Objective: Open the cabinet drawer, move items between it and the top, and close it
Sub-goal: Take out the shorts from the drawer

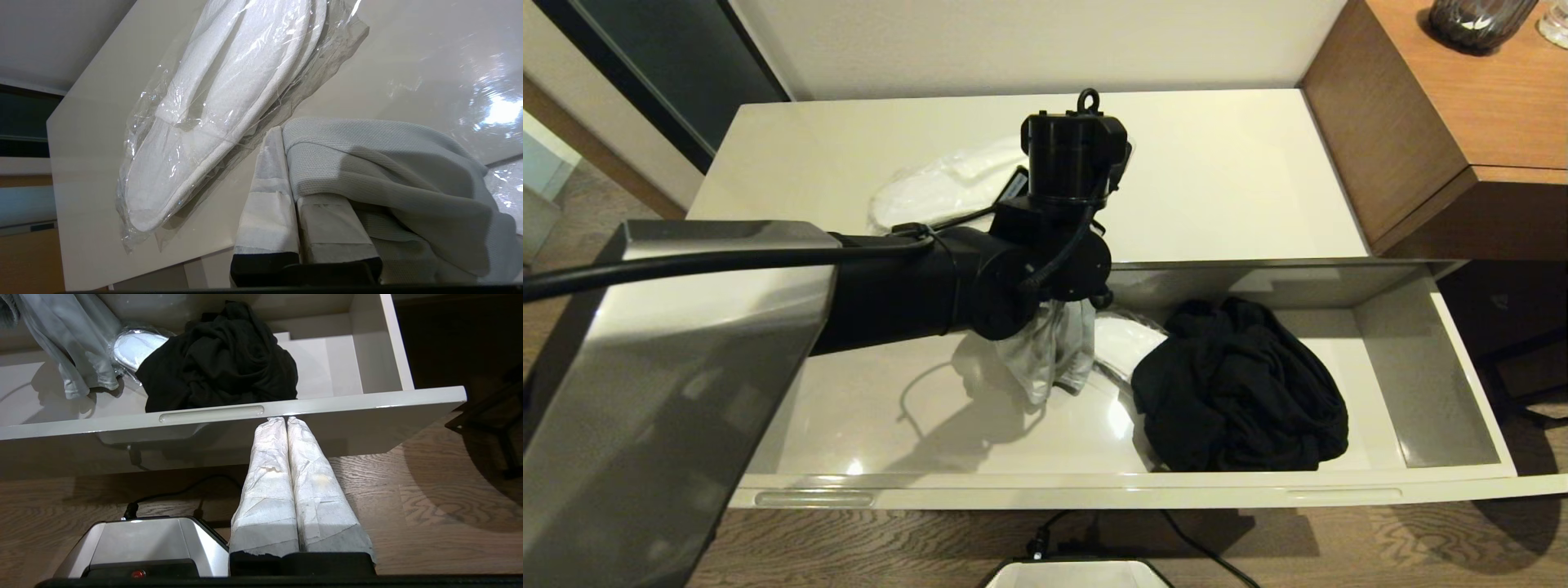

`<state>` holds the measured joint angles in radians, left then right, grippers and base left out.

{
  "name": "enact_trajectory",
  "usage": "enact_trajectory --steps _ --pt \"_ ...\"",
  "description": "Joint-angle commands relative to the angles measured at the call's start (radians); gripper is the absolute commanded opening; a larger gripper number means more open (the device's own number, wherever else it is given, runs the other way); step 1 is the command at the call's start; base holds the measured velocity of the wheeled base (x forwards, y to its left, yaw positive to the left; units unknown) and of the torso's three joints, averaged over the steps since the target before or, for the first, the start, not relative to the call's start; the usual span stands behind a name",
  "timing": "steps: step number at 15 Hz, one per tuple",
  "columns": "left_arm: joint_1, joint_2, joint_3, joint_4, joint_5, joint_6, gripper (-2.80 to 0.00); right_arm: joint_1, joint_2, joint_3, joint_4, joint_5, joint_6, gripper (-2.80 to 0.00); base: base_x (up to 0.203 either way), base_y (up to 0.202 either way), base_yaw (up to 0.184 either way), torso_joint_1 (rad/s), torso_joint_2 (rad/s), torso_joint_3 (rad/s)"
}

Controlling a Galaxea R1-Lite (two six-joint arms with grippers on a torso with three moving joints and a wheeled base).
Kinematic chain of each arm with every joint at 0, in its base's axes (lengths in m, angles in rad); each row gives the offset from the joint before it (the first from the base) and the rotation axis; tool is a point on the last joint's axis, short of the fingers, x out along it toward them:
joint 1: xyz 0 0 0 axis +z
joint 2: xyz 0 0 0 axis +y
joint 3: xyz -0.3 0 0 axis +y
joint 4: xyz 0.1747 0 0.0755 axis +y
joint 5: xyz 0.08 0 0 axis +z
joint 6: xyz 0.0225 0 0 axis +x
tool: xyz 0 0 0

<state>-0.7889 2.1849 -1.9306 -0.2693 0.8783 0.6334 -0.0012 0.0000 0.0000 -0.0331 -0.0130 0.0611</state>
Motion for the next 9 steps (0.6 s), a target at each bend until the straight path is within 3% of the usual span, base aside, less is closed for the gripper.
enact_trajectory --steps 1,3,9 --pt "0.039 -0.029 -0.005 -0.015 0.004 0.005 -2.8 0.0 0.0 0.0 -0.002 0.002 0.0 -2.8 0.0 0.0 0.0 0.0 0.0 0.0" --pt "0.102 -0.112 -0.004 -0.022 0.003 0.012 -2.8 0.0 0.002 0.0 -0.002 0.002 0.0 -2.8 0.0 0.0 0.0 0.0 0.0 0.0" --pt "0.134 -0.347 -0.001 0.046 0.009 0.021 -2.8 0.0 0.002 0.0 -0.001 -0.001 -0.001 -2.8 0.0 0.0 0.0 0.0 0.0 0.0"
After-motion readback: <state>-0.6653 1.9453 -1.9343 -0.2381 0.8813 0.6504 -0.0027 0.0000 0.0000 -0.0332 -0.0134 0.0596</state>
